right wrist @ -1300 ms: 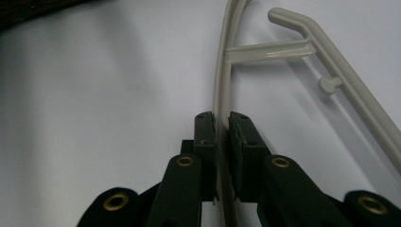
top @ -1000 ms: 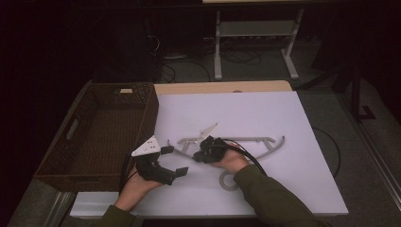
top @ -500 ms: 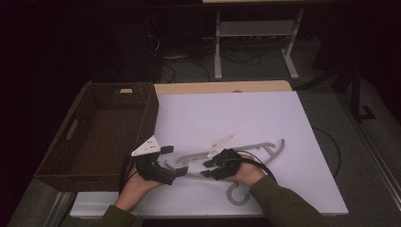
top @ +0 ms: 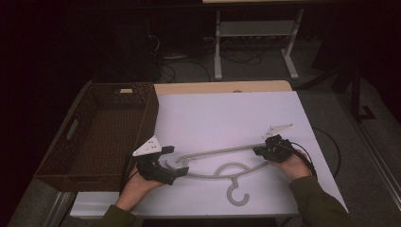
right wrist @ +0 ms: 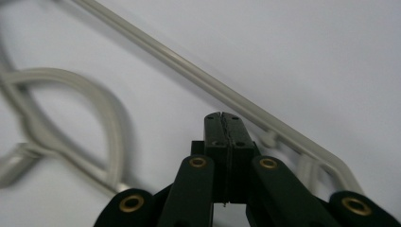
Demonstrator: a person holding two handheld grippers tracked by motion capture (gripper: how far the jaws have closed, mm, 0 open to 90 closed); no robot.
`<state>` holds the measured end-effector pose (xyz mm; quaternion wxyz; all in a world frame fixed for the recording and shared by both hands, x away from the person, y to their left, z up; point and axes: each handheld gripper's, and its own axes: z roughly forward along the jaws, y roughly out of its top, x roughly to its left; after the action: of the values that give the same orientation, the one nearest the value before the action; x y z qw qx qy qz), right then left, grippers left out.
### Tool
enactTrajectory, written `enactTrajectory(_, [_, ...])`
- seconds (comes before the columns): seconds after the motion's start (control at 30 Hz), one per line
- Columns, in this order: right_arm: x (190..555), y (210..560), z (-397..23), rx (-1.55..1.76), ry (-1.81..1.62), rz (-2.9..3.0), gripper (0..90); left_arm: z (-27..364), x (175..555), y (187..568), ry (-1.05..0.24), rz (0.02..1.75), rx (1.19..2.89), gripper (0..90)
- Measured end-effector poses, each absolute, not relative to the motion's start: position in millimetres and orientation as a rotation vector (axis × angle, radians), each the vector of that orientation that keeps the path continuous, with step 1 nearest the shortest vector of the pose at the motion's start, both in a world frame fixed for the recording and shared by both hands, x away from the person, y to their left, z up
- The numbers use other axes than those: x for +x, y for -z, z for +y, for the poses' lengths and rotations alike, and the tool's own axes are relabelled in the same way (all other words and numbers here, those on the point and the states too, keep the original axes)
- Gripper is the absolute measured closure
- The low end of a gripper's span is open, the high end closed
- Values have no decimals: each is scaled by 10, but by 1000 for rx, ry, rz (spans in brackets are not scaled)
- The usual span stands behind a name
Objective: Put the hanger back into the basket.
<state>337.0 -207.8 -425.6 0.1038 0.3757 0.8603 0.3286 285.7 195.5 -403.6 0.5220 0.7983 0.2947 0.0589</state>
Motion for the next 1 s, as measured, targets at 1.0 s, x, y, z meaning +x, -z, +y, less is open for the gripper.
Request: enactTrajectory(1.0, [3797,4198,-1947,1061,-1011,2466,718,1947,2853,4058,-146,706,1916,0])
